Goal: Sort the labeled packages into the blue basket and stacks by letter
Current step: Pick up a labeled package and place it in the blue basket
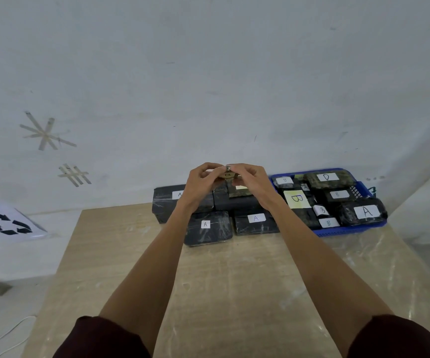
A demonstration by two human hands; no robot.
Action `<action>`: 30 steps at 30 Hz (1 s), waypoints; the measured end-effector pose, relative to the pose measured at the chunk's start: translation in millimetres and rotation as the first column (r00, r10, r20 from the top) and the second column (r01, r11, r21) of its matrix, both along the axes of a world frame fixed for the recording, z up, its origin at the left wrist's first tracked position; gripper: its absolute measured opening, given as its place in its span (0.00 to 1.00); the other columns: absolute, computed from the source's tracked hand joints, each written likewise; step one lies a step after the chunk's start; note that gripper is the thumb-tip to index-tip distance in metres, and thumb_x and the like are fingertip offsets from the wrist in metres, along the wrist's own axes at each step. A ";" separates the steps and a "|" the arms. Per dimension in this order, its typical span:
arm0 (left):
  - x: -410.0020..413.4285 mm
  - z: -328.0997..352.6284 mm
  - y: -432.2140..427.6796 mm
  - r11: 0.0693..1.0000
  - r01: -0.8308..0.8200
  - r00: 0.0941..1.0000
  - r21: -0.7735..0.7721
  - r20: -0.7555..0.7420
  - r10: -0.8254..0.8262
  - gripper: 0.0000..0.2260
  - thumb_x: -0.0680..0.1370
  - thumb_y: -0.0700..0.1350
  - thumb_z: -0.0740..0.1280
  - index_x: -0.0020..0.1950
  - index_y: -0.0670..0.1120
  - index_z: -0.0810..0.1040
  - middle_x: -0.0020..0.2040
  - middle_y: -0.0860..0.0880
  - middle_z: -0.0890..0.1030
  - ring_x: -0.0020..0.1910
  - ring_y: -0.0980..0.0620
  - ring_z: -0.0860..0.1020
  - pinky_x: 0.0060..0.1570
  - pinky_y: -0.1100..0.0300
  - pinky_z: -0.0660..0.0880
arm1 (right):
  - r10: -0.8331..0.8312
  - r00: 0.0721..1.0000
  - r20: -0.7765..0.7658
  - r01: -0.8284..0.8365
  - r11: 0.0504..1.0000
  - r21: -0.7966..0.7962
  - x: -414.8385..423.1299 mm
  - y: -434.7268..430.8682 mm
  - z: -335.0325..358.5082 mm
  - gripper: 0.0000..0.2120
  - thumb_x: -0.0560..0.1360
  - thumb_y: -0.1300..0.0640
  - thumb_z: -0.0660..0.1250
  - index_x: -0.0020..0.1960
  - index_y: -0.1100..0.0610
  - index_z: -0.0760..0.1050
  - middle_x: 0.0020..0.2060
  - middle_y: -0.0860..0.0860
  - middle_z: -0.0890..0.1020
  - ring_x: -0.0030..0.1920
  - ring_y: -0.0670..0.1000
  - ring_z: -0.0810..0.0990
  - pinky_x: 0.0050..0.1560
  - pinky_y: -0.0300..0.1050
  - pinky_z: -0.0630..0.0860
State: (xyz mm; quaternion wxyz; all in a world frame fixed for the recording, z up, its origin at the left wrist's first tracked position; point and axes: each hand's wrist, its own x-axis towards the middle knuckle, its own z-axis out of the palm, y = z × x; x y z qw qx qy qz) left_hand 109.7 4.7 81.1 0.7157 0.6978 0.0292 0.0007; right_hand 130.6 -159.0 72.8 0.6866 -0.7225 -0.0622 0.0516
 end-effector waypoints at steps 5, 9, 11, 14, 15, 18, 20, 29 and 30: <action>2.0 1.4 -1.0 1.000 -0.001 1.000 0.031 -0.003 0.001 0.08 0.78 0.46 0.73 0.54 0.43 0.84 0.45 0.47 0.87 0.48 0.49 0.86 0.56 0.54 0.82 | -0.025 0.999 0.038 0.025 1.000 0.003 -0.7 -0.7 -1.8 0.11 0.80 0.54 0.68 0.57 0.57 0.85 0.50 0.53 0.87 0.54 0.60 0.83 0.59 0.57 0.81; -0.3 -0.7 -2.1 1.000 -0.008 1.000 0.025 0.016 0.008 0.09 0.78 0.46 0.73 0.54 0.42 0.83 0.45 0.46 0.87 0.47 0.49 0.86 0.56 0.53 0.82 | 0.006 1.000 0.017 -0.006 1.000 -0.001 -2.2 -3.1 1.4 0.11 0.81 0.55 0.67 0.57 0.57 0.85 0.51 0.52 0.87 0.55 0.57 0.83 0.60 0.54 0.80; -0.6 0.6 -1.9 1.000 0.001 1.000 0.030 0.014 -0.001 0.09 0.78 0.46 0.73 0.55 0.42 0.83 0.45 0.46 0.87 0.47 0.49 0.86 0.56 0.54 0.82 | 0.009 1.000 0.008 -0.009 1.000 0.018 -3.1 -3.1 2.9 0.10 0.81 0.55 0.67 0.57 0.57 0.85 0.51 0.52 0.87 0.56 0.56 0.83 0.61 0.52 0.80; -0.2 3.1 -1.5 0.999 0.005 1.000 0.036 0.014 -0.005 0.10 0.78 0.46 0.73 0.55 0.42 0.83 0.44 0.45 0.87 0.47 0.49 0.86 0.56 0.54 0.82 | -0.018 1.000 0.023 0.017 1.000 0.022 -3.1 -1.1 2.8 0.10 0.81 0.57 0.67 0.56 0.58 0.85 0.50 0.52 0.87 0.56 0.59 0.82 0.60 0.53 0.80; 0.0 2.4 -1.6 0.999 0.007 1.000 0.033 0.017 -0.007 0.10 0.78 0.46 0.73 0.55 0.42 0.83 0.45 0.45 0.87 0.47 0.48 0.86 0.56 0.53 0.82 | -0.018 0.999 0.029 0.017 1.000 0.022 -3.3 -1.1 2.7 0.10 0.81 0.57 0.67 0.56 0.59 0.85 0.51 0.53 0.87 0.56 0.59 0.82 0.59 0.53 0.80; 0.7 -1.6 0.3 0.999 0.005 0.999 0.050 0.032 -0.007 0.09 0.77 0.46 0.74 0.55 0.43 0.83 0.46 0.43 0.87 0.49 0.45 0.85 0.57 0.51 0.82 | 0.005 1.000 0.008 -0.005 0.999 0.035 -3.6 -2.4 1.8 0.11 0.81 0.57 0.66 0.57 0.59 0.85 0.52 0.52 0.87 0.57 0.57 0.82 0.60 0.52 0.80; 1.0 -3.1 2.4 0.996 -0.003 0.999 0.094 0.047 -0.002 0.09 0.76 0.47 0.75 0.54 0.44 0.84 0.47 0.45 0.87 0.48 0.47 0.85 0.55 0.52 0.82 | 0.031 0.998 -0.046 -0.028 0.998 0.059 -3.6 -3.2 2.1 0.11 0.81 0.56 0.66 0.58 0.59 0.84 0.53 0.53 0.86 0.57 0.55 0.83 0.61 0.50 0.80; -3.4 -4.0 9.3 0.984 0.043 0.992 0.174 0.109 -0.063 0.15 0.74 0.39 0.77 0.59 0.41 0.82 0.56 0.47 0.84 0.53 0.57 0.83 0.50 0.64 0.79 | 0.075 0.975 -0.208 -0.036 0.982 0.187 -2.4 -12.4 6.7 0.12 0.81 0.64 0.66 0.62 0.66 0.80 0.56 0.63 0.83 0.52 0.59 0.85 0.50 0.43 0.83; -3.6 -4.1 10.1 0.986 0.056 0.991 0.160 0.108 -0.073 0.16 0.73 0.37 0.78 0.60 0.41 0.81 0.58 0.46 0.84 0.55 0.54 0.83 0.52 0.63 0.80 | 0.069 0.973 -0.219 -0.029 0.983 0.183 -2.3 -13.6 6.7 0.13 0.80 0.66 0.67 0.64 0.65 0.79 0.56 0.65 0.83 0.51 0.58 0.86 0.49 0.43 0.83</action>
